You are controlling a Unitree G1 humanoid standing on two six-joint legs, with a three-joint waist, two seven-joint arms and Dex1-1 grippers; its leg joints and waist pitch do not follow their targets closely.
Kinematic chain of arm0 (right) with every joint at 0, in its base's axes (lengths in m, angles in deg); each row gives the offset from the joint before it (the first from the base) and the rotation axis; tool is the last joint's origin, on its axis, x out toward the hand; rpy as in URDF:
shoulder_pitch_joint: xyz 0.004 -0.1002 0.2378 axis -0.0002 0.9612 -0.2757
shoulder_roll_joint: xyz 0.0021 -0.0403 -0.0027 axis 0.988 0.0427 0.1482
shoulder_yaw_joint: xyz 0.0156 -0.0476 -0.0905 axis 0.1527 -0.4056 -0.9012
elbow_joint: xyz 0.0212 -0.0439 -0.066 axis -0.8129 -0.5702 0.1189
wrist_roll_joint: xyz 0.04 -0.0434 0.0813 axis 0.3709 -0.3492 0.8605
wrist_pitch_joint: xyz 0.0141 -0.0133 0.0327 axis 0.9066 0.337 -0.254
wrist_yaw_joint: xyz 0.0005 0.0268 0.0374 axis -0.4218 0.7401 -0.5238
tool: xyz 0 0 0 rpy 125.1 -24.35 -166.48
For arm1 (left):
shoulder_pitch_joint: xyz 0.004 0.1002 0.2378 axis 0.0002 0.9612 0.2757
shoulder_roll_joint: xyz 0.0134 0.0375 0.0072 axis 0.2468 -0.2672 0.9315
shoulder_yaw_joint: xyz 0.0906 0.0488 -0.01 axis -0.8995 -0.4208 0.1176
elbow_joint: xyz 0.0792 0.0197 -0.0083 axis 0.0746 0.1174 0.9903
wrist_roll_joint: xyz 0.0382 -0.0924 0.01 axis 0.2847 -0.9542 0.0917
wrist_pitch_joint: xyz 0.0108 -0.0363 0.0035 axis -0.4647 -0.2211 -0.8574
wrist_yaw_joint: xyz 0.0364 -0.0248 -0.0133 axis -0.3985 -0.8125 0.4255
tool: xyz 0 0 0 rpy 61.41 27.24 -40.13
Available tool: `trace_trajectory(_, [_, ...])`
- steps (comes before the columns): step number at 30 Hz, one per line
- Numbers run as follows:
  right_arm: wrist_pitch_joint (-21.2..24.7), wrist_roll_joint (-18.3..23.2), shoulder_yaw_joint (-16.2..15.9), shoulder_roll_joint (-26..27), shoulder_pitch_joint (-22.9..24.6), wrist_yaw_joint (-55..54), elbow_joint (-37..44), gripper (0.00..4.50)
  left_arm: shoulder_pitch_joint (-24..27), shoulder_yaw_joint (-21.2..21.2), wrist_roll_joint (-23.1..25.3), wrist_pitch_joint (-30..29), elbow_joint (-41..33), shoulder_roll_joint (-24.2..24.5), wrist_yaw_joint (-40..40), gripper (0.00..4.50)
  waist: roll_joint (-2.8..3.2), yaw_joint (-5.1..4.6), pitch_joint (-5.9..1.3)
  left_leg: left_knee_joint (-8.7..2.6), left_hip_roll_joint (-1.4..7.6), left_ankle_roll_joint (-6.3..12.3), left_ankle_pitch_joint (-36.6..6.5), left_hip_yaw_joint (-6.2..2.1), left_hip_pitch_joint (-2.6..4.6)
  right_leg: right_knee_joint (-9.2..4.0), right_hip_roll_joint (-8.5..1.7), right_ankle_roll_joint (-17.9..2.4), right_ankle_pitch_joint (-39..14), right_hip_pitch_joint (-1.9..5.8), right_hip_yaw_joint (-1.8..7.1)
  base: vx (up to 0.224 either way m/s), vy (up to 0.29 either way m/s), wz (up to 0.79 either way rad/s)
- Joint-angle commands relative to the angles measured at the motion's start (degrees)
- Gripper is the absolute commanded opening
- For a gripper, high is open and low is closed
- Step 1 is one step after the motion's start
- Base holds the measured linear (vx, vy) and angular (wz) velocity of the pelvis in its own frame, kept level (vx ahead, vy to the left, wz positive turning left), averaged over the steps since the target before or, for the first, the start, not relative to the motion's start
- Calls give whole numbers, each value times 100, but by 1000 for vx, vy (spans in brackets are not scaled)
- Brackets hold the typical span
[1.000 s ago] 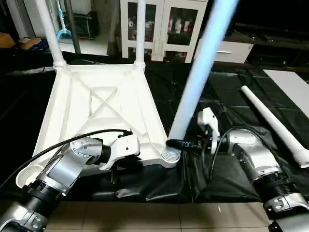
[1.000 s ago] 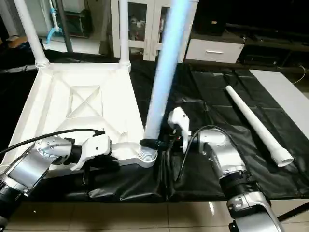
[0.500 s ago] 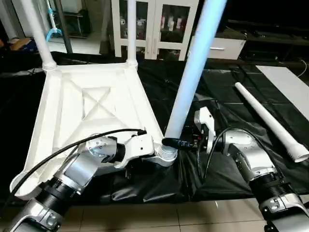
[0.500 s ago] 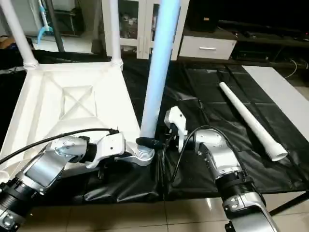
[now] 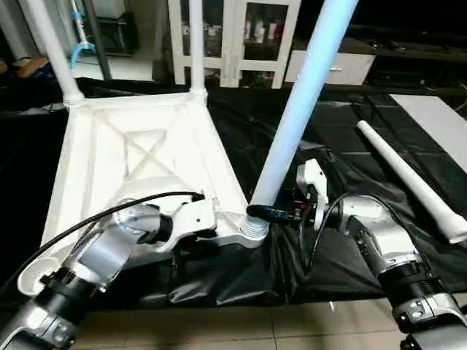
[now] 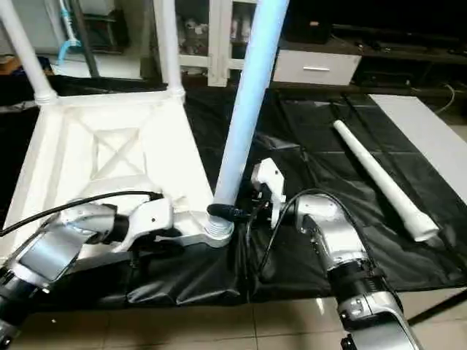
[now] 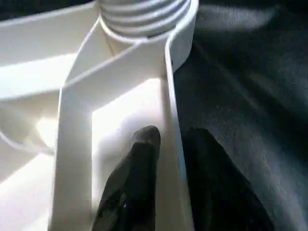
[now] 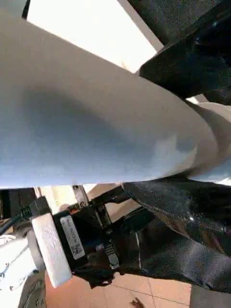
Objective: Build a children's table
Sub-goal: Insert table leg to table base
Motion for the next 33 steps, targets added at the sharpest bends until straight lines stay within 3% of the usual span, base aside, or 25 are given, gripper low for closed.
trace_trajectory(1, [116, -154, -34, -49, 162, -167, -123, 184, 60, -2, 33, -42, 42, 17, 5, 110, 80, -15, -209, -472, 106, -65, -2298, -24, 75, -515, -272, -1039, -2092, 96, 132, 0, 0, 0])
trace_trajectory(9, [159, -152, -19, 9, 138, -174, -113, 184, 19, -168, 201, 82, 355, -214, 310, 110, 70, -7, -190, -477, 106, -76, -2397, -28, 85, -542, -279, -967, -2298, 71, 131, 0, 0, 0])
trace_trajectory(17, [192, -144, 28, 16, 154, -213, -83, 184, 110, -279, 280, -19, 384, -241, 338, 50, 66, -15, -164, -476, 93, -121, -2748, -74, 94, -631, -304, -667, -3155, 16, 120, 0, 0, 0])
trace_trajectory(21, [310, -11, 150, 44, 155, -267, -12, 184, 115, -322, 338, -40, 413, -150, 201, 11, 78, -16, -167, -479, 95, -107, -2763, -71, 103, -639, -298, -677, -3096, -2, 127, 0, 0, 0])
trace_trajectory(22, [358, 42, 194, 44, 162, -286, 17, 184, 123, -355, 380, -39, 416, -98, 137, 4, 112, -9, -171, -489, 95, -120, -2760, -81, 98, -629, -300, -688, -3037, 8, 124, 0, 0, 0])
trace_trajectory(26, [411, 98, 247, 35, 171, -307, 43, 184, 133, -406, 421, -24, 413, -48, 67, 0, 89, -12, -183, -489, 98, -99, -2663, -66, 85, -613, -296, -755, -2828, 25, 128, 0, 0, 0])
trace_trajectory(29, [900, 618, 686, 26, 23, -390, 170, 184, 156, -422, 356, -42, 362, -41, 16, 0, 91, 0, -192, -491, 102, -80, -2526, -53, 87, -595, -287, -829, -2623, 39, 139, 0, 0, 0])
trace_trajectory(30, [900, 618, 686, 26, 23, -390, 170, 184, 156, -422, 356, -42, 362, -41, 16, 0, 94, 5, -194, -493, 105, -76, -2498, -48, 89, -590, -283, -855, -2545, 41, 140, 0, 0, 0])
trace_trajectory(31, [1261, 971, 994, -1, -140, -454, 234, 184, 156, -411, 316, 2, 330, -55, 2, 0, 69, -3, -194, -498, 107, -71, -2399, -39, 60, -572, -281, -901, -2400, 61, 134, 0, 0, 0])
trace_trajectory(33, [1753, 1350, 1275, -85, -320, -449, 282, 184, 153, -406, 263, 99, 300, -62, -56, 0, 86, 6, -203, -496, 103, -45, -2242, -36, 71, -549, -273, -972, -2198, 87, 139, 0, 0, 0])
